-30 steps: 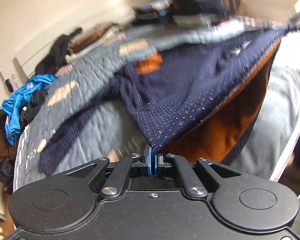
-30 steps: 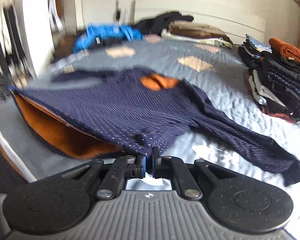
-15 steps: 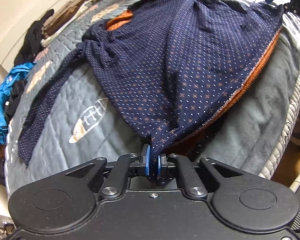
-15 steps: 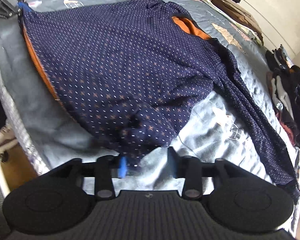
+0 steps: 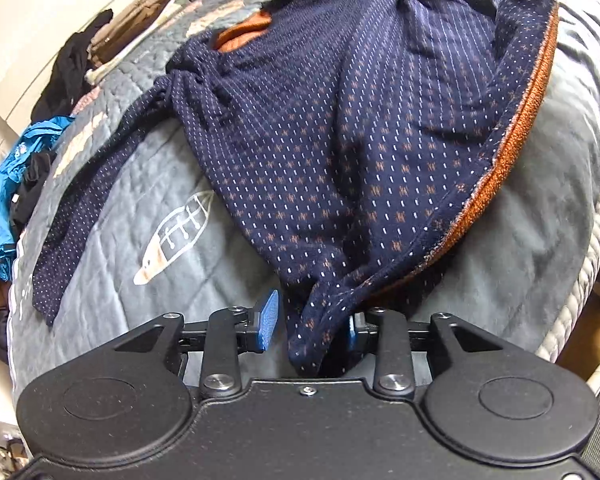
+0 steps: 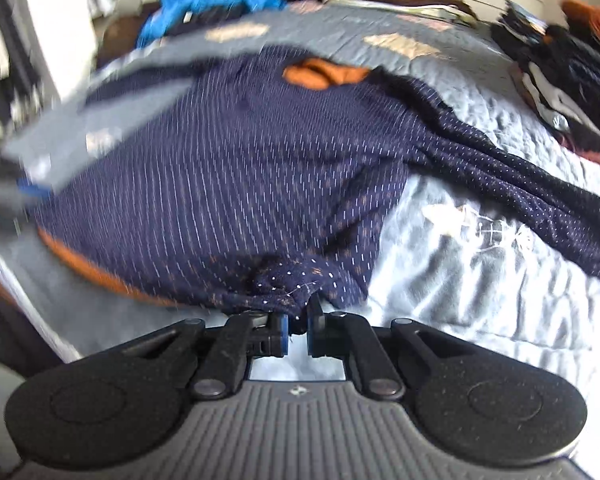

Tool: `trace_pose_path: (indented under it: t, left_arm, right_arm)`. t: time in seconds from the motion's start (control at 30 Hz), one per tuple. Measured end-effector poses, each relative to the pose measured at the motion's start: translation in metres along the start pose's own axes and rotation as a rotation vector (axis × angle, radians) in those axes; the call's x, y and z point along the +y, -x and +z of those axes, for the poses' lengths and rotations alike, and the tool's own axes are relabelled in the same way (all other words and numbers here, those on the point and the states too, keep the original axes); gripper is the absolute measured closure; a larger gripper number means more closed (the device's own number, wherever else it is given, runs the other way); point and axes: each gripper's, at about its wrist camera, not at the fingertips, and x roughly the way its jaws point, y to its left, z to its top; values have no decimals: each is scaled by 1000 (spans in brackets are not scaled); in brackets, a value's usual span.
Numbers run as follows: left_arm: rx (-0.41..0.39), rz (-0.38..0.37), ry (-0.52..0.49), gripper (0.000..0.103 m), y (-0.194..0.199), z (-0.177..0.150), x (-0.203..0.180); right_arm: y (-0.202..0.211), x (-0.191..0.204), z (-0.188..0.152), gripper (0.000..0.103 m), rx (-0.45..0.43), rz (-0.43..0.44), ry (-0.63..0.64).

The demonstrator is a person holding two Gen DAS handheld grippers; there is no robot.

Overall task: Fold clothes
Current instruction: 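Grasp the hem with both grippers and hold it together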

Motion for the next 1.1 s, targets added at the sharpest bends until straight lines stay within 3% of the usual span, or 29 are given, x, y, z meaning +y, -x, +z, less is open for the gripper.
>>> trace_pose_path:
  t: [0.13, 0.3, 0.4, 0.5, 0.6, 0.67, 0.83, 1.1]
  left_arm:
    - [-51, -2, 63, 68, 16, 13, 14]
    - [-201, -61, 102, 43, 74, 33, 22]
    - [-305, -103, 123, 42, 110, 44, 18]
    - [-390, -212, 89, 44, 122, 62, -15]
    - [-420, -272, -2, 61, 93, 86, -75]
    - [-410, -244, -40, 81, 61, 103, -111]
    - [-397, -205, -54, 83, -7, 141, -171]
    - [-380, -50, -97, 83, -48, 168, -202]
  right_arm:
    - [-1, -13, 25, 95, -37, 48, -115]
    - [-9, -17, 52, 95, -45, 50, -160]
    - [-16, -15, 57, 95, -27, 49, -146]
    - [-21, -13, 54, 95, -13, 58, -143]
    - [-21, -12, 51, 95, -3, 62, -146]
    - [-20, -12, 48, 95, 2, 58, -147]
    - [-15, -13, 44, 95, 5, 45, -150]
    - [-13, -14, 42, 95, 5, 59, -143]
